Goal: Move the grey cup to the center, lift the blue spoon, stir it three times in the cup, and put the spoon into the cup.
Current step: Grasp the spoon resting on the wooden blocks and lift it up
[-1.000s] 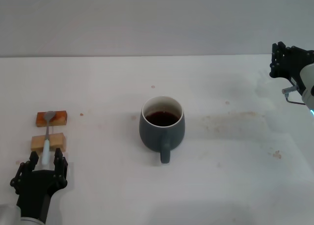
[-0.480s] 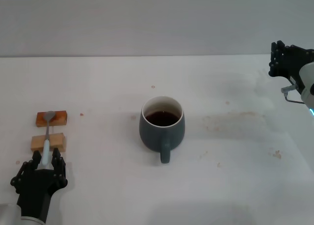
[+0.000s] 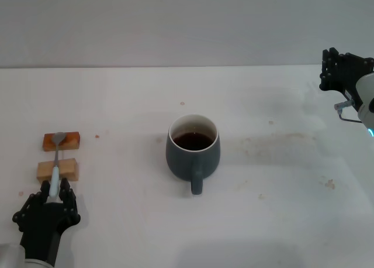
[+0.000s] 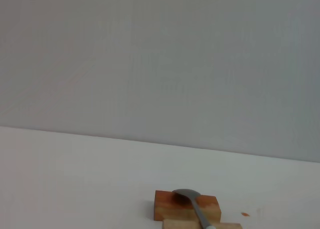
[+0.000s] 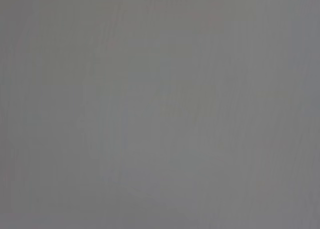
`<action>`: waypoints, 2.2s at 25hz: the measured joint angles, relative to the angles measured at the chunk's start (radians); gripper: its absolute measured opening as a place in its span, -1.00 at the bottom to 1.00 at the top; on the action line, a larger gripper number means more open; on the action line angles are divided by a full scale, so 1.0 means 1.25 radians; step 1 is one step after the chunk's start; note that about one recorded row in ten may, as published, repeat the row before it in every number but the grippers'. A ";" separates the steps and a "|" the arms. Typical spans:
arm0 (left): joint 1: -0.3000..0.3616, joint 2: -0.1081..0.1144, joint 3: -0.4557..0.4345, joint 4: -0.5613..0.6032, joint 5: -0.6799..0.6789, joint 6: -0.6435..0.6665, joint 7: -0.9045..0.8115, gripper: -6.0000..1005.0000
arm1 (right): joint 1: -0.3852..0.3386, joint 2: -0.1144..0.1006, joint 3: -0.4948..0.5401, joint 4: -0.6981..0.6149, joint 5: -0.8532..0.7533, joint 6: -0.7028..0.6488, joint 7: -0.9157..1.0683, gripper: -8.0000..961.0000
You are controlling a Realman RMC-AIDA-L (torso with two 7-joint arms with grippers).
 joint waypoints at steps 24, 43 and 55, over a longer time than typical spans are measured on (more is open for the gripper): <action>0.003 0.000 0.000 -0.001 0.000 0.000 0.000 -0.50 | 0.000 0.000 0.000 0.000 -0.004 0.000 0.000 -0.83; 0.001 0.000 0.000 0.001 -0.001 0.000 0.000 -0.64 | 0.001 0.000 0.000 0.001 -0.003 0.002 0.000 -0.83; 0.001 0.000 0.000 0.002 -0.002 0.002 0.000 -0.71 | 0.002 0.000 0.000 0.003 -0.002 0.005 0.000 -0.83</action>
